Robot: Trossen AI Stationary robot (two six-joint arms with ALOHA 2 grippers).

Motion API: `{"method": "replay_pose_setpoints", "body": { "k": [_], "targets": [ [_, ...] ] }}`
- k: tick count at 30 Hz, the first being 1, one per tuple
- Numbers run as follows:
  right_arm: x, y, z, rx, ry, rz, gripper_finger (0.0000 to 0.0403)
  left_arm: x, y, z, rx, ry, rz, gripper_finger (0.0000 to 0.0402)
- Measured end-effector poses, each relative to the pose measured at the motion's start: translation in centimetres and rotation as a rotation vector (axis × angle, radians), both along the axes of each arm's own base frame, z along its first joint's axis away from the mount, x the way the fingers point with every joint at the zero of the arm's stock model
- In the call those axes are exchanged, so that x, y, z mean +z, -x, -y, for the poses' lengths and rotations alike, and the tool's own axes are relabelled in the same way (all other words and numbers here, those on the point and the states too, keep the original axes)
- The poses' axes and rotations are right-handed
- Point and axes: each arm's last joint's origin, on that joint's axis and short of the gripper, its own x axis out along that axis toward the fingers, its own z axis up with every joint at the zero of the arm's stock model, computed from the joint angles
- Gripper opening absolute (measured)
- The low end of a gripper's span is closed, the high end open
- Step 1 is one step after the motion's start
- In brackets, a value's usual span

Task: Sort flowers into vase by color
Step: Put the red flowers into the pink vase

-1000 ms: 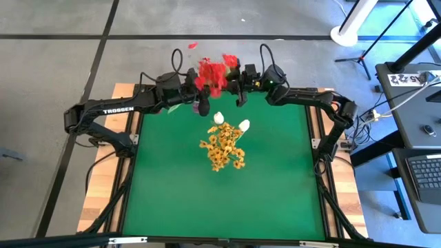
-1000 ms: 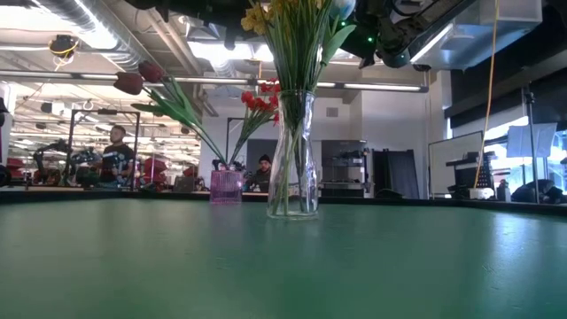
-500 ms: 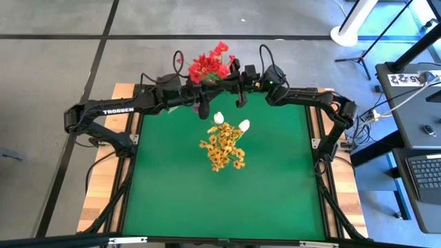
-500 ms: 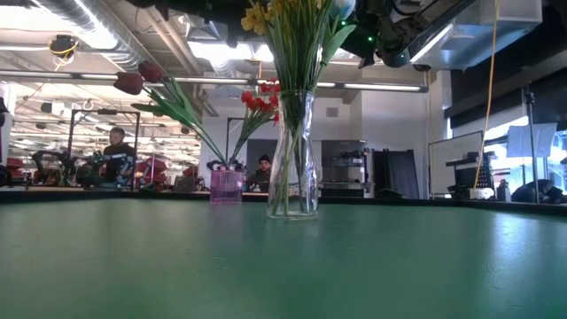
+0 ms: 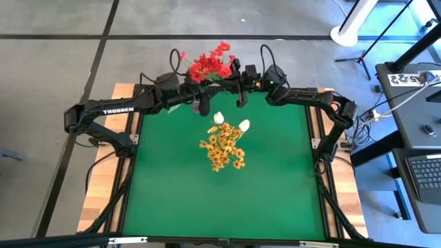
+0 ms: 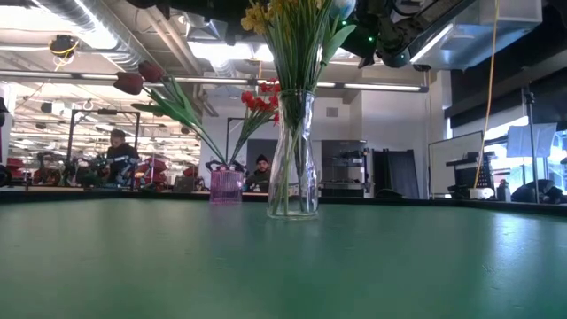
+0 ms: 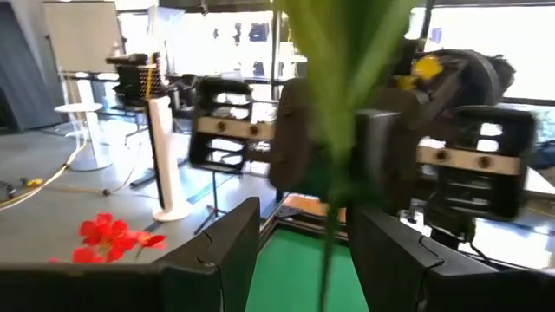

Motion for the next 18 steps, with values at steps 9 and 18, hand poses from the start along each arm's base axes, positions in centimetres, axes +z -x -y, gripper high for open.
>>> {"method": "replay_pose_setpoints", "body": {
  "k": [9,18],
  "targets": [
    [0.4,-0.3,-0.9,0.025,0.011,0.021,0.0011,0.0,0.1,-0.3,-0.011,0.027,0.011,0.0167],
    [1.3,-0.8,-1.3,0.048,0.014,0.016,0.0011,-0.1,0.0,-0.2,-0.045,0.05,0.022,0.0167]
  ]
}}
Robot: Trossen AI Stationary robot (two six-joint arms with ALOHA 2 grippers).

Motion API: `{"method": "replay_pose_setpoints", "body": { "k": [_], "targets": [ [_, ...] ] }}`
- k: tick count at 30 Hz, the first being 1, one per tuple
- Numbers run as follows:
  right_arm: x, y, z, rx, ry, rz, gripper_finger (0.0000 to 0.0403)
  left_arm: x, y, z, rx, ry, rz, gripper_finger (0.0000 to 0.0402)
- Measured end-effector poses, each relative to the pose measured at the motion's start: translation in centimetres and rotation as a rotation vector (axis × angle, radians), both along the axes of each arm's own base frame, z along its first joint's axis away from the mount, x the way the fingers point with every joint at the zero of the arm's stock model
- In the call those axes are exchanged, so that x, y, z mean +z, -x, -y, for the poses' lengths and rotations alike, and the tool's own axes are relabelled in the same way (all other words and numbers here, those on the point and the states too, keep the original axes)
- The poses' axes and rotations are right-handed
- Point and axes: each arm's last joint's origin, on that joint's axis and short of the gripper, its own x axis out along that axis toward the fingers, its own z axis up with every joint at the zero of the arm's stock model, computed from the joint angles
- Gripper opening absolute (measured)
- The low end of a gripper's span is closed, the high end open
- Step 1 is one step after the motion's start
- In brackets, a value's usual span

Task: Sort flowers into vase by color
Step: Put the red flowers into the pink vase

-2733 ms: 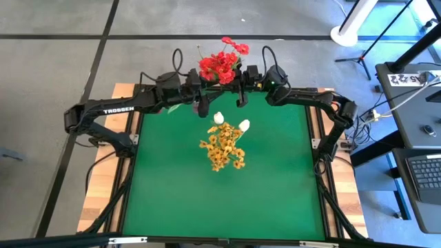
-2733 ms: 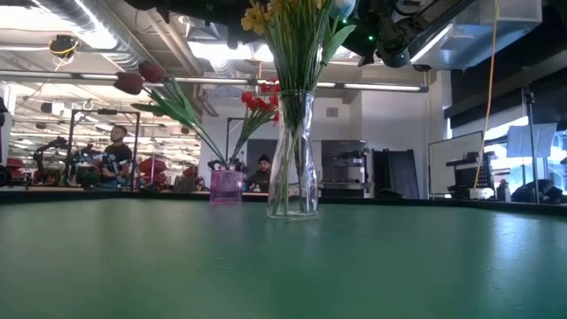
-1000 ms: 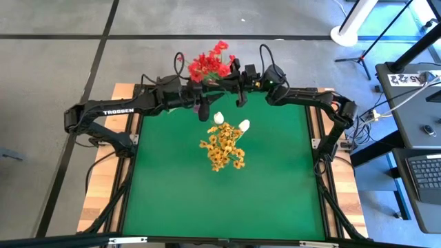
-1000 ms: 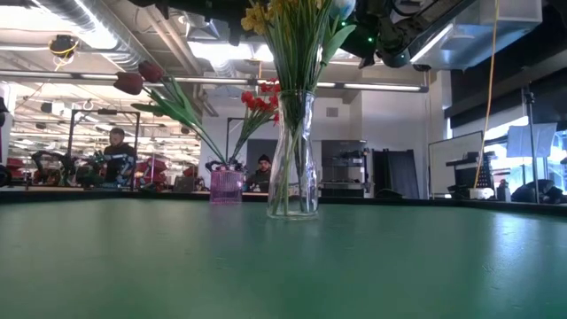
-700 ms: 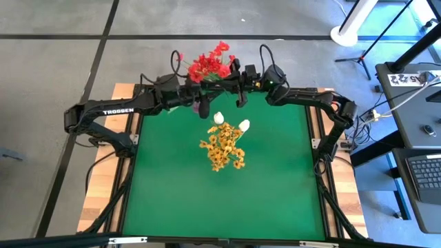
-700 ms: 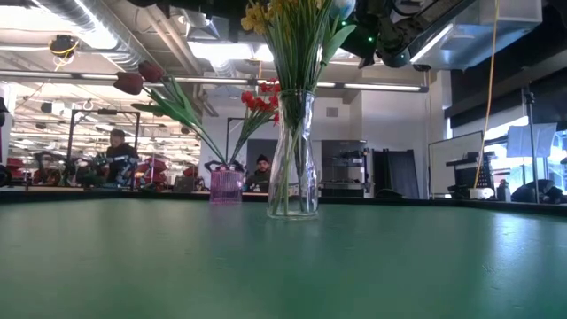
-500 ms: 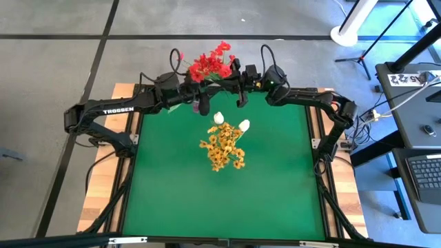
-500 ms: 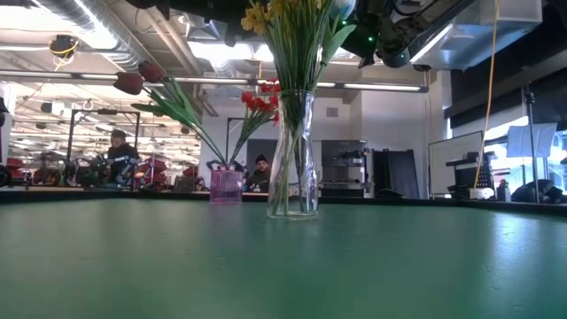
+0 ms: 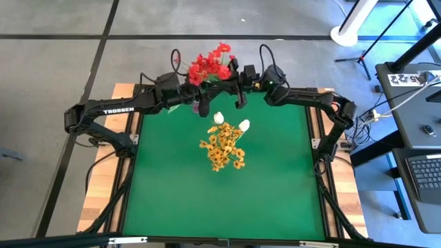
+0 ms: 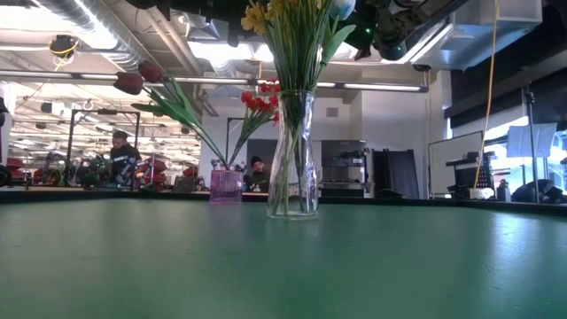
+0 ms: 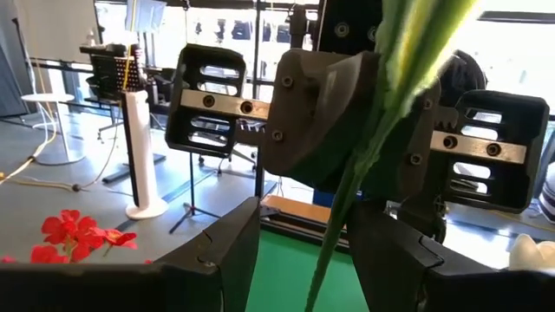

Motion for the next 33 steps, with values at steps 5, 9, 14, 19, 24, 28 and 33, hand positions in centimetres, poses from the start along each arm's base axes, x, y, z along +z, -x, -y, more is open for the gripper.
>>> {"method": "replay_pose_setpoints", "body": {
  "k": [5,9,14,19,24,28,33],
  "targets": [
    [0.0,-0.1,-0.2,0.007,-0.001,-0.007,0.0011,0.0,0.0,0.0,-0.006,0.005,-0.001,0.0161],
    [0.0,-0.1,-0.1,0.0,-0.004,-0.004,0.0011,0.0,0.0,0.0,-0.007,0.003,0.003,0.0125],
    [0.1,-0.1,-0.1,-0.006,-0.013,-0.003,0.0012,0.1,0.0,0.1,-0.013,-0.001,0.015,0.0039],
    [0.0,-0.2,0.1,-0.051,-0.05,-0.009,0.0023,0.1,0.0,0.0,0.004,-0.001,0.014,0.001],
    [-0.1,-0.2,0.1,-0.065,-0.061,-0.011,0.0076,0.0,0.1,-0.1,0.06,-0.01,0.0,0.0005],
    [0.2,-0.1,0.1,-0.076,-0.062,-0.019,0.0142,0.5,0.8,0.0,0.098,-0.02,-0.022,0.0003],
    [0.6,0.6,0.7,-0.063,-0.047,-0.042,0.0229,2.2,2.8,0.6,0.122,-0.051,0.005,0.0002]
  ]
}}
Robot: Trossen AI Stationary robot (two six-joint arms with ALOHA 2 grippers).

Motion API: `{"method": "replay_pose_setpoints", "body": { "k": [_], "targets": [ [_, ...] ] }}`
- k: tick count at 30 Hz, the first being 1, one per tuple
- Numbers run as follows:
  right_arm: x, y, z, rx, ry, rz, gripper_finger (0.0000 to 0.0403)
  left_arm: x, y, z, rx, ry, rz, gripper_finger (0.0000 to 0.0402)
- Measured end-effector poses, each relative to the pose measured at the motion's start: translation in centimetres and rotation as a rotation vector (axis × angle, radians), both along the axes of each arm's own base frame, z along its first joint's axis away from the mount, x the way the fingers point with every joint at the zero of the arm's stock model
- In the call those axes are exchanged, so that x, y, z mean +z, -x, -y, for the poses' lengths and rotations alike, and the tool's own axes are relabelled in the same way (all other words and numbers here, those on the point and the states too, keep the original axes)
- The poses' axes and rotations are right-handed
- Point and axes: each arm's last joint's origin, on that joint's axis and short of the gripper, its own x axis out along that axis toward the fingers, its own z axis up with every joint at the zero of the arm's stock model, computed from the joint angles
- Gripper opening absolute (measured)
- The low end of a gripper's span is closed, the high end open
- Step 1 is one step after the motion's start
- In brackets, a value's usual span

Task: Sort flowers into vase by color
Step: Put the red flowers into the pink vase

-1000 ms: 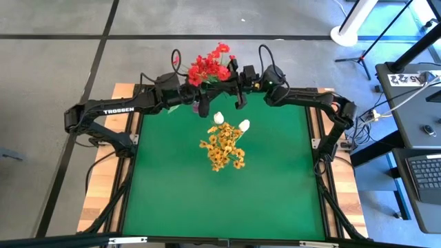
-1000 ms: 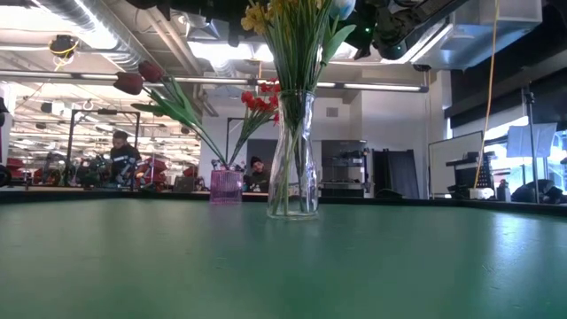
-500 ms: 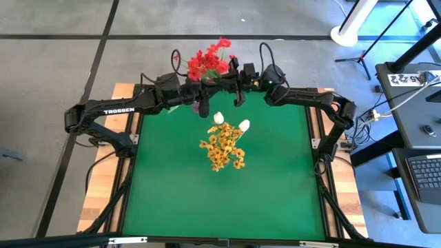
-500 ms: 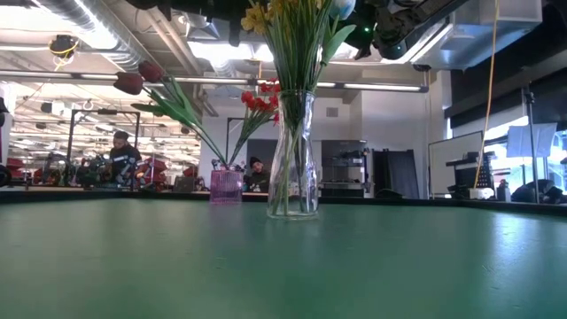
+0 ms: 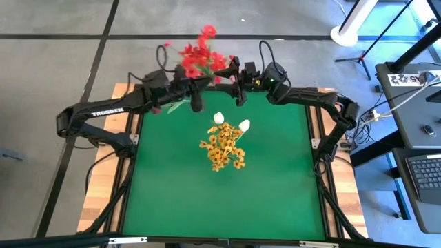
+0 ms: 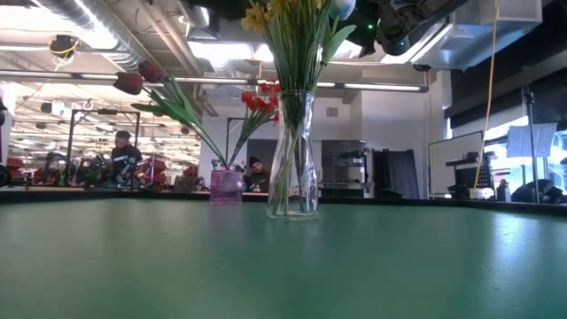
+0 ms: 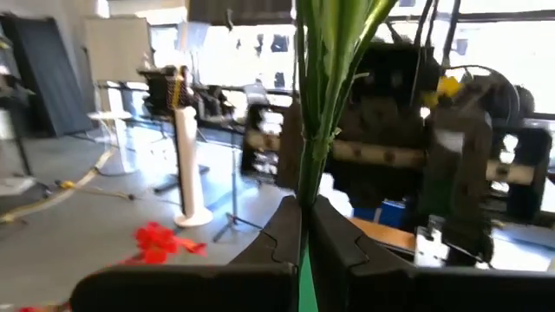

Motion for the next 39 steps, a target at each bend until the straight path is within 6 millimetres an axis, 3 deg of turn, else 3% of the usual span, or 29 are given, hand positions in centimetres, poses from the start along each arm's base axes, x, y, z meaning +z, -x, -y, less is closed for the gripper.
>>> {"method": "replay_pose_setpoints", "body": {
  "k": [7,14,19,22,27,39],
  "targets": [
    [1.4,2.1,1.2,0.003,0.006,-0.065,0.0307,1.8,4.1,0.1,0.09,-0.024,-0.037,0.0002],
    [2.2,4.8,2.4,-0.061,0.019,-0.199,0.0319,2.8,7.7,-0.7,0.16,-0.05,-0.043,0.0002],
    [0.2,5.6,3.2,-0.156,0.026,-0.416,0.0319,-0.3,8.7,-2.5,0.175,-0.028,-0.073,0.0002],
    [-1.0,5.8,3.5,-0.201,0.017,-0.522,0.0319,-2.4,9.3,-3.7,0.147,-0.021,-0.002,0.0002],
    [-2.9,6.0,3.2,-0.207,0.015,-0.585,0.0319,-5.2,10.1,-5.1,0.076,-0.019,0.077,0.0002],
    [-7.5,6.7,2.7,-0.201,-0.059,-0.583,0.0319,-5.8,15.2,-9.1,0.215,-0.051,0.01,0.0001]
  ]
}}
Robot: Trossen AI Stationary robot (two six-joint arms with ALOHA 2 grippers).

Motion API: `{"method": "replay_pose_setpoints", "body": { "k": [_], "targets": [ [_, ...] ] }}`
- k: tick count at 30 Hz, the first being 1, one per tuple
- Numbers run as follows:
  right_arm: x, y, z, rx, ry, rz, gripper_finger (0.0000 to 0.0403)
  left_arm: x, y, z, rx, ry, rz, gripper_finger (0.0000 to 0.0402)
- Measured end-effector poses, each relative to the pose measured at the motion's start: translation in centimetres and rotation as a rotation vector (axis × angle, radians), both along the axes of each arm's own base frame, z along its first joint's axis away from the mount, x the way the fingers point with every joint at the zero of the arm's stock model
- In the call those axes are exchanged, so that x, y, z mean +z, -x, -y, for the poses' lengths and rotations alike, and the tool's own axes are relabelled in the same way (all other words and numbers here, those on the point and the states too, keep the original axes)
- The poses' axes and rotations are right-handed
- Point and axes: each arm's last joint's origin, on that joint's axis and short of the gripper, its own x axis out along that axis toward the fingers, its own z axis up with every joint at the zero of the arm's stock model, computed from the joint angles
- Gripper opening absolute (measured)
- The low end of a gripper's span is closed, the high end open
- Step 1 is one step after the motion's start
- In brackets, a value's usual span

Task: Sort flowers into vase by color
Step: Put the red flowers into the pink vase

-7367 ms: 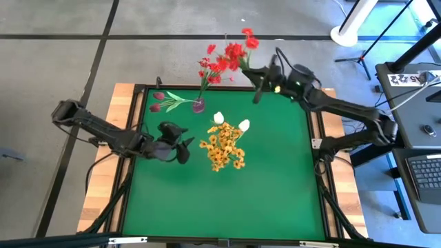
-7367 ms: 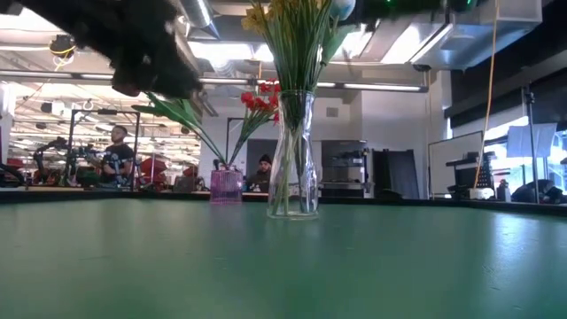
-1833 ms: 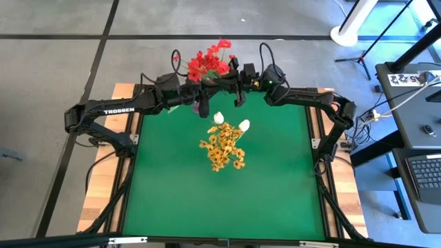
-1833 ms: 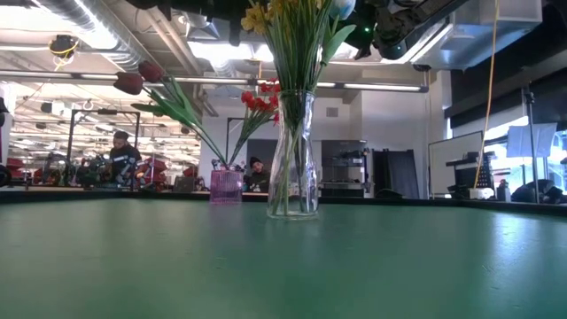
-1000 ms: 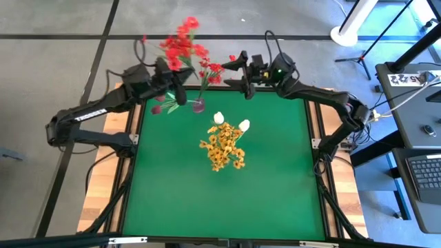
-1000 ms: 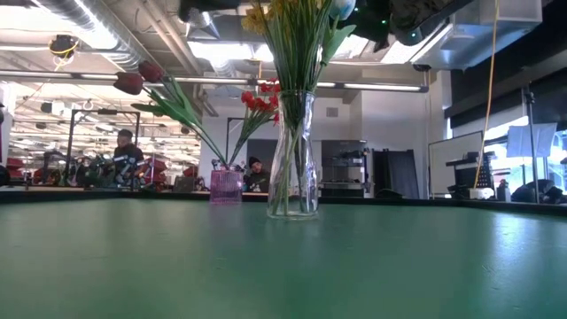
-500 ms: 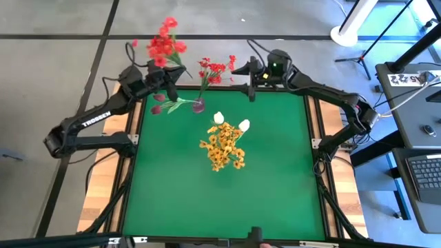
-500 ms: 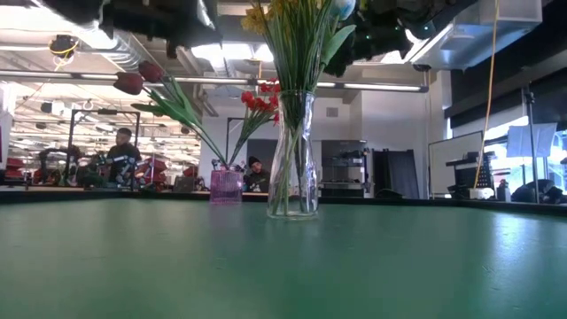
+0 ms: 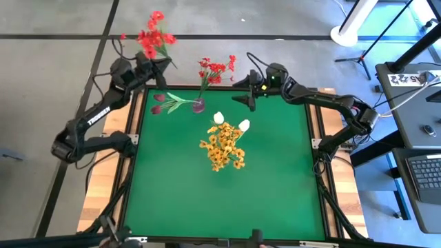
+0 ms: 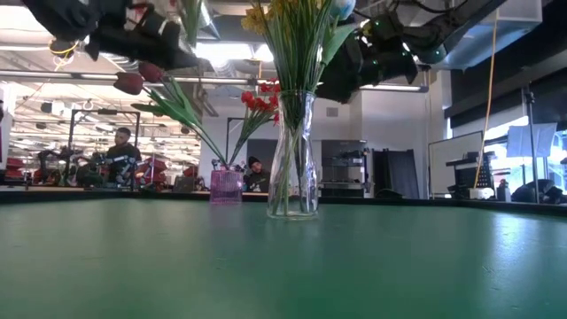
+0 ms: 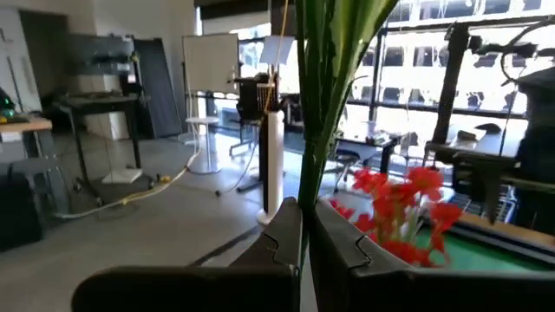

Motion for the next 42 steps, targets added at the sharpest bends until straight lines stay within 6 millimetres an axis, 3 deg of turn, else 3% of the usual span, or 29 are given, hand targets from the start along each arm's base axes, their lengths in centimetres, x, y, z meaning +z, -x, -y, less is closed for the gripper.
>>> {"method": "replay_pose_setpoints", "body": {
  "k": [6,11,15,25,42],
  "targets": [
    [-1.0,0.2,-0.2,0.001,-0.005,-0.003,0.0319,-3.0,0.6,-3.1,-0.074,0.108,-0.069,0.0001],
    [-1.4,0.3,-0.2,-0.008,-0.013,-0.013,0.0319,-6.5,-0.9,-5.3,-0.18,0.187,-0.109,0.0001],
    [-1.4,0.3,-0.2,-0.009,-0.019,-0.013,0.0319,-8.3,-3.1,-5.6,-0.341,0.209,-0.1,0.0001],
    [-1.5,0.3,-0.3,-0.011,-0.035,-0.02,0.0319,-9.3,-6.5,-3.4,-0.621,0.238,-0.13,0.0001],
    [-1.5,0.3,-0.2,-0.013,-0.034,-0.019,0.0319,-10.4,-5.2,-4.1,-0.493,0.209,-0.254,0.0001]
  ]
}}
